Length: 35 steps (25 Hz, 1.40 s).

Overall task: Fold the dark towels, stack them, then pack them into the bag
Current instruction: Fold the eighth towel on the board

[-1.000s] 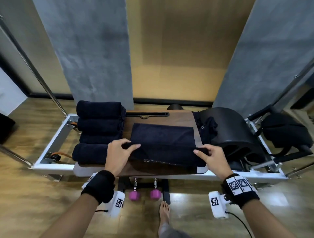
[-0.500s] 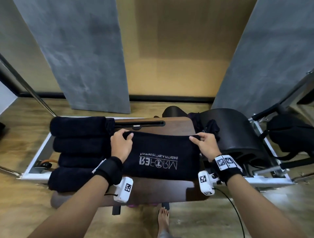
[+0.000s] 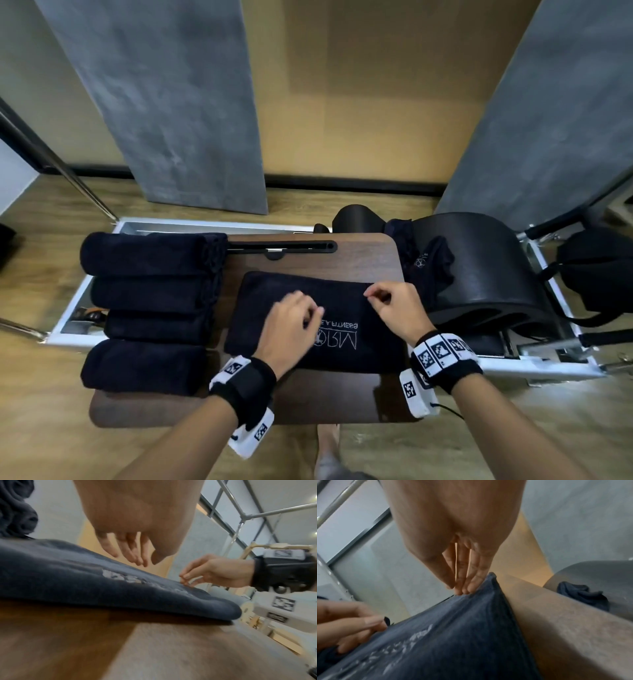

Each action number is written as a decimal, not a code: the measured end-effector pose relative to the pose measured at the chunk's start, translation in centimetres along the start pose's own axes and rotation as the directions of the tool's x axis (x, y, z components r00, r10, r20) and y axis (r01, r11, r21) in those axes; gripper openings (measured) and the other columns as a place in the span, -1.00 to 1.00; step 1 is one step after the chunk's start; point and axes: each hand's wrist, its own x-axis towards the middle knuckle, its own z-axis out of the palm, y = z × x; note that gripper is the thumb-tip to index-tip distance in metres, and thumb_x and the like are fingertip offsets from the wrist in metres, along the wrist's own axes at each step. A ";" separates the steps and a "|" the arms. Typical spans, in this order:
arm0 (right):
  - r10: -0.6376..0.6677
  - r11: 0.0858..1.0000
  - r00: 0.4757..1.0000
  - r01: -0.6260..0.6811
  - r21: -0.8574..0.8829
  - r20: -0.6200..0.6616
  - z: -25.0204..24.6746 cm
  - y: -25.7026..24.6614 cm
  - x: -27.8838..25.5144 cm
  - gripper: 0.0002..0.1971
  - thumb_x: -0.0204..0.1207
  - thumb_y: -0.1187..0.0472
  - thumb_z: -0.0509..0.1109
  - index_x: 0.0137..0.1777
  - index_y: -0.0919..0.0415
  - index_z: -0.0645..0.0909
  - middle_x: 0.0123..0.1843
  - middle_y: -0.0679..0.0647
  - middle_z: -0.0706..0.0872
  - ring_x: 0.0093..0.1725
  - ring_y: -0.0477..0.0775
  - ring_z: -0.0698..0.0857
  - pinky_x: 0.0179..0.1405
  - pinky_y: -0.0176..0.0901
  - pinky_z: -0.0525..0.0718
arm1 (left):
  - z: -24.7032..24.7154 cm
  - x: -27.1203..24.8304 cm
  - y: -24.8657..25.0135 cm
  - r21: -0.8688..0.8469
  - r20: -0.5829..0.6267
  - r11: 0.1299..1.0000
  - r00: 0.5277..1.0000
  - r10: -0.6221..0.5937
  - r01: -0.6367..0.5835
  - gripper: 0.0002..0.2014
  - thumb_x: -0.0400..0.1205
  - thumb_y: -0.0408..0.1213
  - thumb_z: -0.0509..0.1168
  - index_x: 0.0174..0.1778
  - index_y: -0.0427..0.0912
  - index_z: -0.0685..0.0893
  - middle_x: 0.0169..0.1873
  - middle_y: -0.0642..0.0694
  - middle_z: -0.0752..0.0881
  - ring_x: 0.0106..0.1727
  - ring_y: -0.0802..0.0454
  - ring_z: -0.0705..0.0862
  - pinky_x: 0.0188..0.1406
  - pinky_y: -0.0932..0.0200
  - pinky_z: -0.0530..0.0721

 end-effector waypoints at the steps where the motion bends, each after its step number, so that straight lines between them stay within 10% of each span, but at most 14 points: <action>1: 0.007 0.999 0.999 -0.006 -0.041 0.034 0.0 0.0 -0.2 -0.85 0.55 0.40 0.55 -0.06 0.14 0.86 -0.10 -0.02 0.84 -0.10 -0.08 0.78 0.09 -0.16 0.76 | 0.5 -0.8 0.3 -0.045 0.101 0.998 0.994 0.041 -0.037 -0.74 0.81 -0.01 0.31 -0.18 0.02 0.59 -0.26 0.13 0.55 -0.21 0.16 0.56 -0.15 0.03 0.58; 4: 0.029 0.992 0.999 -0.023 -0.123 0.045 -0.5 -0.1 -1.9 -0.87 0.59 0.40 0.49 -0.02 0.22 0.86 -0.03 0.05 0.83 -0.03 0.02 0.78 0.20 -0.01 0.75 | 1.1 -2.7 -0.5 0.057 0.269 0.990 0.957 0.109 -0.129 -0.72 0.81 0.16 0.19 -0.11 0.08 0.53 -0.22 0.18 0.57 -0.17 0.17 0.57 -0.13 0.11 0.51; 9: -0.029 0.936 0.983 0.090 -0.341 0.180 0.6 -1.7 -9.2 -0.83 0.58 0.25 0.43 0.03 0.07 0.85 0.06 -0.05 0.83 0.13 0.06 0.75 0.22 -0.03 0.68 | -0.5 -2.9 -2.7 0.348 0.213 0.926 0.974 0.074 -0.146 -0.74 0.81 0.13 0.12 0.21 0.11 0.62 0.21 0.19 0.68 0.38 0.07 0.59 0.31 0.00 0.48; 14: -0.260 0.891 0.897 0.366 -0.270 0.359 4.9 -3.8 -16.2 -0.72 0.65 0.05 0.42 0.32 -0.01 0.74 0.20 -0.14 0.66 0.21 -0.05 0.58 0.25 -0.18 0.59 | -0.7 -7.1 -3.5 0.380 0.311 0.920 0.950 -0.031 -0.095 -0.38 0.87 0.12 0.03 0.86 0.01 0.20 0.87 0.13 0.06 0.89 0.07 -0.12 0.82 -0.28 0.09; 21: -0.260 0.851 0.932 0.345 -0.397 0.253 7.5 -2.7 -20.2 -0.38 0.53 -0.21 0.49 0.55 -0.04 0.52 0.38 -0.08 0.46 0.37 -0.02 0.49 0.35 -0.14 0.51 | -0.9 -16.2 -3.2 0.324 0.379 0.921 0.921 0.084 -0.218 -0.19 0.81 0.38 -0.03 0.90 0.07 -0.09 0.85 0.23 -0.25 0.84 0.11 -0.39 0.79 -0.20 -0.26; 26: -0.273 0.829 0.947 0.320 -0.458 0.168 8.2 -3.4 -20.6 -0.40 0.45 0.15 0.60 0.50 0.02 0.55 0.36 -0.02 0.52 0.35 0.07 0.56 0.33 -0.07 0.62 | -3.5 -17.1 -2.8 0.205 0.323 0.965 0.942 0.091 -0.164 -0.58 0.73 -0.25 0.38 0.52 -0.01 0.52 0.77 0.11 0.29 0.82 0.02 0.16 0.67 -0.06 0.38; 35: -0.233 0.804 0.951 0.305 -0.509 0.203 8.2 -3.7 -20.3 -0.45 0.61 -0.03 0.45 0.58 -0.03 0.45 0.43 -0.07 0.49 0.41 0.03 0.51 0.37 -0.05 0.57 | -3.7 -16.2 -2.8 0.077 0.135 0.994 0.989 0.067 -0.078 -0.85 0.78 -0.33 0.37 0.15 -0.15 0.85 0.09 0.05 0.74 0.21 -0.05 0.58 0.19 -0.10 0.59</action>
